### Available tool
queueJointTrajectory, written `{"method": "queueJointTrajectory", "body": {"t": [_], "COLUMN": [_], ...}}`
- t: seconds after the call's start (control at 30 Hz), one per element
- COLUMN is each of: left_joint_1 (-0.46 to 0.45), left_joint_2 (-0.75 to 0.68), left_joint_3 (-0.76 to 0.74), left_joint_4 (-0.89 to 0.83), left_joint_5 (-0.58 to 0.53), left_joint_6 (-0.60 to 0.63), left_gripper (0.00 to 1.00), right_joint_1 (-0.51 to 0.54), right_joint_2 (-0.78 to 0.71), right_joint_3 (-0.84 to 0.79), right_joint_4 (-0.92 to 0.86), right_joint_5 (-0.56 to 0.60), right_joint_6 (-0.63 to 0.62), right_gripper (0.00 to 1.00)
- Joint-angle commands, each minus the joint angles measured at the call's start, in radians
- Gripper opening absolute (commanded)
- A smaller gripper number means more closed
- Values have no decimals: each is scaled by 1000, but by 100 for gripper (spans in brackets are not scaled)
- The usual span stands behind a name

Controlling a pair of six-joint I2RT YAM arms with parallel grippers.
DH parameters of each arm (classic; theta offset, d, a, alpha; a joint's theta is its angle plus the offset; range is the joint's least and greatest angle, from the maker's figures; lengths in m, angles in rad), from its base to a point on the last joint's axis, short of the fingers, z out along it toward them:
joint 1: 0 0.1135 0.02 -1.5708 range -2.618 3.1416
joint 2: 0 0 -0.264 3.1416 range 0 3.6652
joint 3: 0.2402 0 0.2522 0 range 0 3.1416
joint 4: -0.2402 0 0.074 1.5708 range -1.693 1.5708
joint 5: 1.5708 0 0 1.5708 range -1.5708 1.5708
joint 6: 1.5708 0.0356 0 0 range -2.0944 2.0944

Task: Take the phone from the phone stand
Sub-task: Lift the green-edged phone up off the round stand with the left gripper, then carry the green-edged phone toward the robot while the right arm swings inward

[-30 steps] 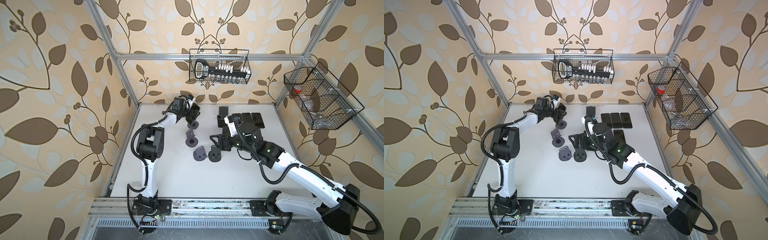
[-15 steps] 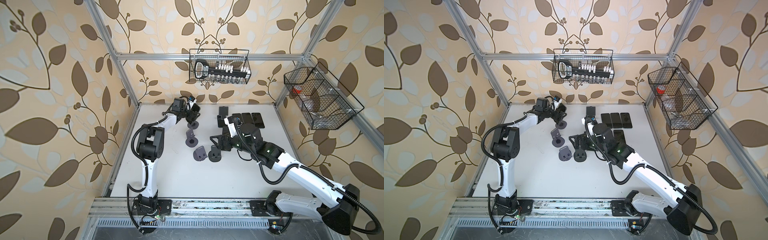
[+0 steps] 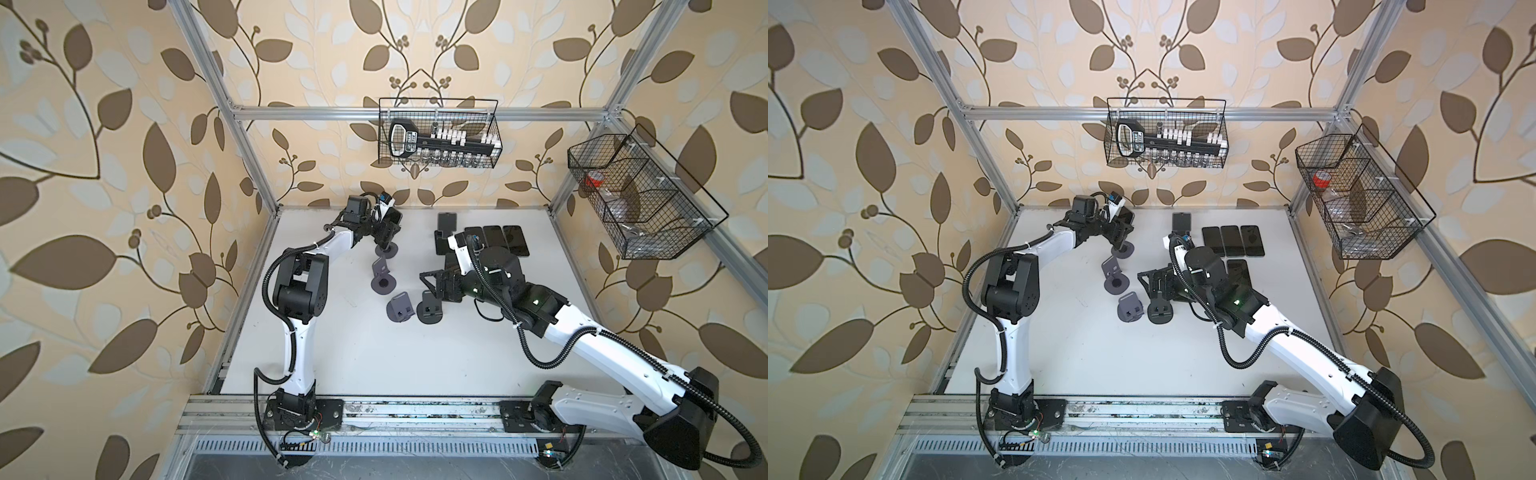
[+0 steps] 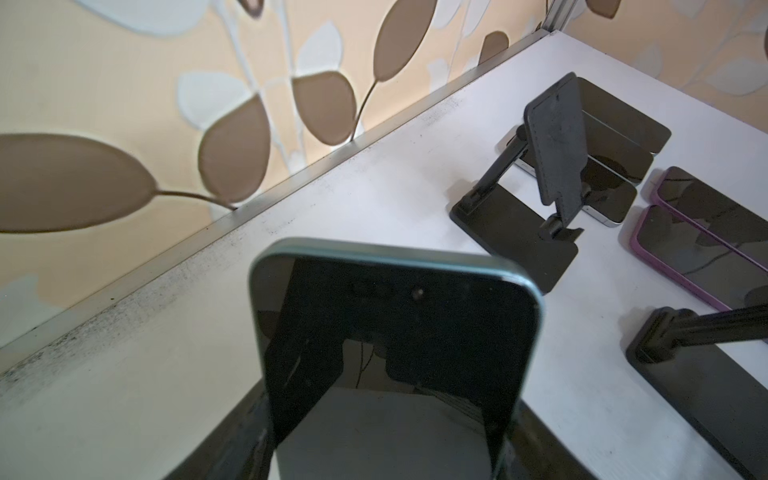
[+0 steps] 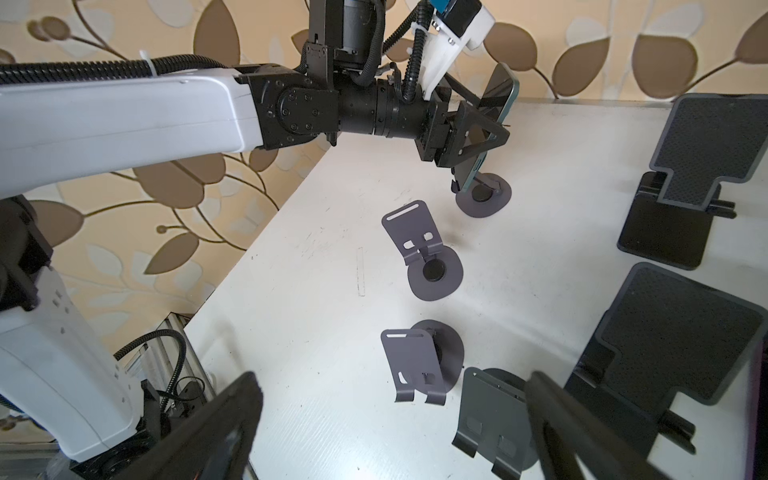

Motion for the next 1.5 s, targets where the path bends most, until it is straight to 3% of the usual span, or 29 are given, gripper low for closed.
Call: {"method": "queueJointTrajectory", "body": {"t": [0.0,0.3,0.83,1.07,1.47], "left_joint_1": [-12,-11,-11,-11,-11], "left_joint_2": [-75,-106,-159,-178,-306], "left_joint_3": [-6,-22,-34,-33,-106], "left_joint_4": [50,65,139,142,136], "left_joint_5": [43,43,45,66,11], "left_joint_6": [21,27,-38,-72,-125], "left_gripper": [67,58,58,54,48], "right_joint_1": [-3,-3,-4,-3,-5], "right_joint_2": [7,12,5,8,55], "right_joint_3": [0,4,2,-4,37], "right_joint_4": [1,1,5,13,40], "right_joint_5": [-5,-15,-22,-26,-53], "right_joint_6": [-6,2,12,22,26], "right_gripper": [100,100,100,100,100]}}
